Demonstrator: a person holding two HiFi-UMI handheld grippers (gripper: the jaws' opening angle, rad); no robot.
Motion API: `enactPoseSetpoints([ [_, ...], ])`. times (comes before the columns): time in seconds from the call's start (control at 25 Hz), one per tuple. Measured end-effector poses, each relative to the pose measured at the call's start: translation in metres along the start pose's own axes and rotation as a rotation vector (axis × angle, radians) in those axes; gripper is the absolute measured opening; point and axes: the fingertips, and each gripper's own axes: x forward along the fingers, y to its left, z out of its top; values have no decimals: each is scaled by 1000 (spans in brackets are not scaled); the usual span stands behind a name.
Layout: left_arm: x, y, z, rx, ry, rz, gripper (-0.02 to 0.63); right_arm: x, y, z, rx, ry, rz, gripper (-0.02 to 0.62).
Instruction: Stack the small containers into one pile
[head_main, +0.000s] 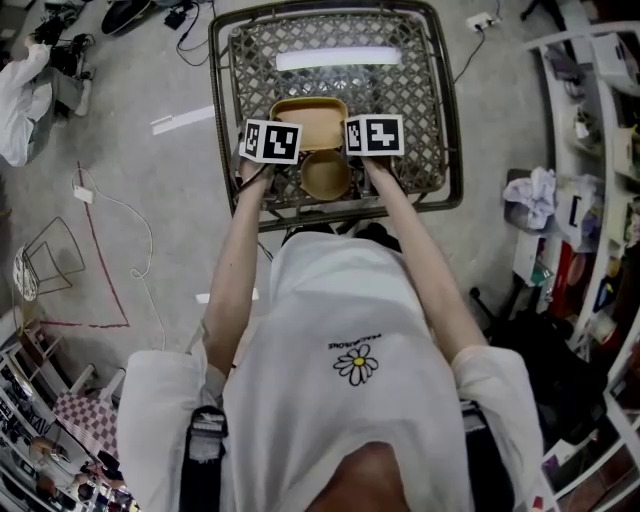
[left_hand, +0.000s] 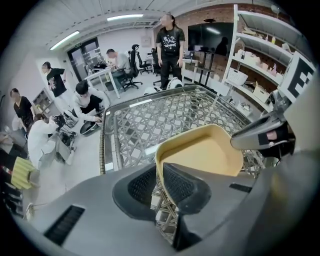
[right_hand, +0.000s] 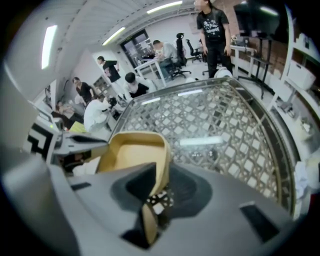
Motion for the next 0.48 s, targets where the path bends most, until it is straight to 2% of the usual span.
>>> enactPoseSetpoints([
  [0.28,-8,8,6,-43,-29,14,63,-5,-5,2,6,-8,2,92],
  [0.48,-34,14,31,-84,-105,21,63,-35,-4,38,-35,-138,-42,86],
])
